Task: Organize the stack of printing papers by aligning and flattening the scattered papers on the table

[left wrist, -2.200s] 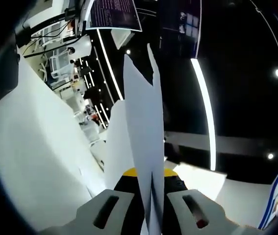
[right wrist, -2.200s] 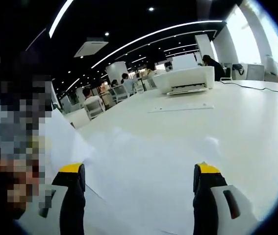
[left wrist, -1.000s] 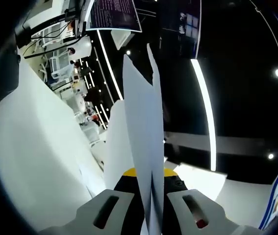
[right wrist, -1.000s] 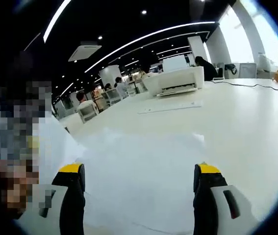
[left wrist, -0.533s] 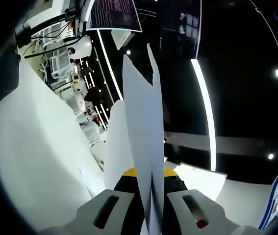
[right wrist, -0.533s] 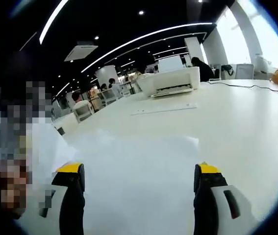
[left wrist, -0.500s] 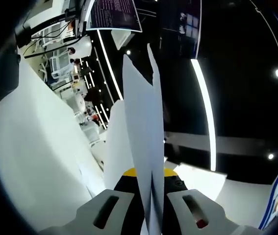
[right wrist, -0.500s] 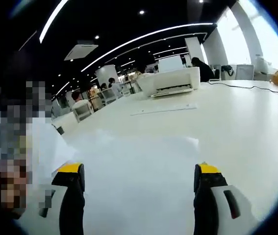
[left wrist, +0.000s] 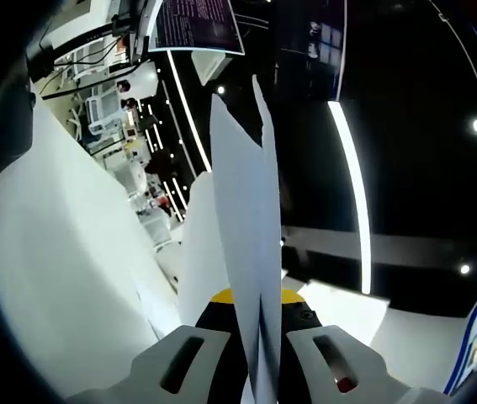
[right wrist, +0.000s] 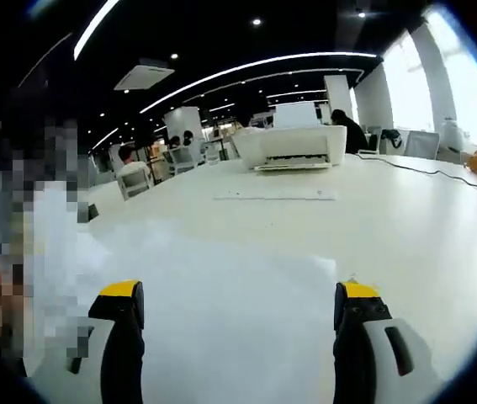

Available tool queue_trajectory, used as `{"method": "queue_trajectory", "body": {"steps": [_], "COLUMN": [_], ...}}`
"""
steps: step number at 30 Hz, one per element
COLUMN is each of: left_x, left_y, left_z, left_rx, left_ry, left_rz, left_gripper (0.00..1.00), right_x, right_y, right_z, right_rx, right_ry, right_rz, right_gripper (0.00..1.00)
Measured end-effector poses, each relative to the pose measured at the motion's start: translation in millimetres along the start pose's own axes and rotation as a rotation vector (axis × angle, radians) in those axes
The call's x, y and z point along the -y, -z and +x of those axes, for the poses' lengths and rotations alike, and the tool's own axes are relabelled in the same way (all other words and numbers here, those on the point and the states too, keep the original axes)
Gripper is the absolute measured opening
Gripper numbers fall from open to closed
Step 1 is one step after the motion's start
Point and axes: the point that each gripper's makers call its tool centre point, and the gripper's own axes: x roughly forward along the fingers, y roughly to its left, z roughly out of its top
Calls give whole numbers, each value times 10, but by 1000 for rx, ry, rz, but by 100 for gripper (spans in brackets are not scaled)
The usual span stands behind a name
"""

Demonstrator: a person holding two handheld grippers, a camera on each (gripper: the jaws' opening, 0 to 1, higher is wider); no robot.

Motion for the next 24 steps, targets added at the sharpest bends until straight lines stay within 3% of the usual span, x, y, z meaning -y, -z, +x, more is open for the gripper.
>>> {"method": "queue_trajectory", "body": {"steps": [3,9,19,24], "left_x": [-2,-3,-8,-4], "left_y": [-3,-2,-7,-2], "left_z": [-1,0,-2,1], "left_rx": [0,0,1,0], "left_ry": [0,1,5,6], "left_rz": [0,-2,-6,-8], "left_gripper": [6,6,6,6], "right_x": [95,117,170,206], "right_y": [-23,-5,20,66], "right_z": [42,154,321,386], "right_rx": [5,-9,-9,-36], "right_ry": [48,63,40,52], "right_rz": [-73,-131,-62,-84], "right_gripper": [89,90,89,90]}}
